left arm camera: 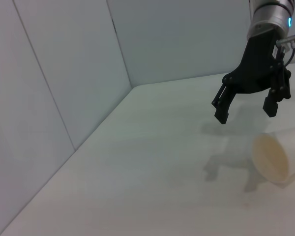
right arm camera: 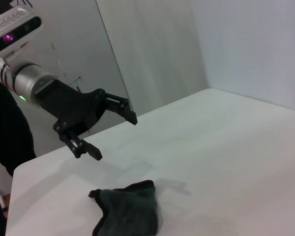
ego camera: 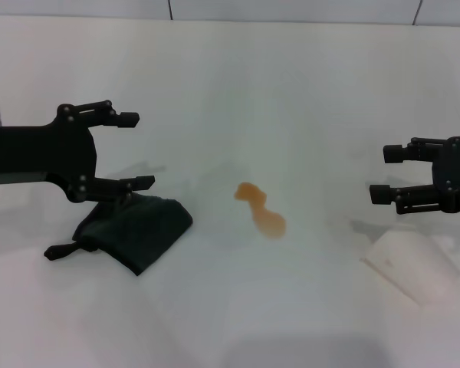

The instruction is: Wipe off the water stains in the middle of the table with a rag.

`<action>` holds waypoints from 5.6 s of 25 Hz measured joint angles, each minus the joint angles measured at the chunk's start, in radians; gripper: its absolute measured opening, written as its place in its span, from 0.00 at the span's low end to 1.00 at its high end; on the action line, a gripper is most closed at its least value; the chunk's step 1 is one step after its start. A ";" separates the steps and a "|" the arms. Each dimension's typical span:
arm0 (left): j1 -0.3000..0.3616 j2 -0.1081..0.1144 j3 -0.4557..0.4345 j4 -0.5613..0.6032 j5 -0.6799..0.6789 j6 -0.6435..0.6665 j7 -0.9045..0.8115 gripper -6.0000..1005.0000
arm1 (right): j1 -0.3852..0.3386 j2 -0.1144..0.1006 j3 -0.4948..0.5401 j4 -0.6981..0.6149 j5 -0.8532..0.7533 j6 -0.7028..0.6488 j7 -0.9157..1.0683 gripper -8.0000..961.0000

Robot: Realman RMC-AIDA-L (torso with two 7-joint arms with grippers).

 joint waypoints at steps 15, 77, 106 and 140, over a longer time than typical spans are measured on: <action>0.000 0.000 0.000 0.000 0.000 0.000 0.000 0.88 | 0.001 0.000 -0.011 0.002 0.003 0.005 0.000 0.90; 0.033 -0.005 -0.031 0.008 0.004 0.012 0.001 0.87 | -0.035 -0.002 -0.379 -0.739 -0.542 -0.191 0.926 0.88; 0.033 -0.005 -0.031 0.006 0.006 0.006 0.018 0.87 | -0.038 0.000 -0.495 -0.683 -0.594 -0.093 0.985 0.86; 0.024 -0.004 -0.036 0.004 0.006 -0.011 0.026 0.86 | -0.028 0.000 -0.549 -0.596 -0.615 -0.011 0.986 0.84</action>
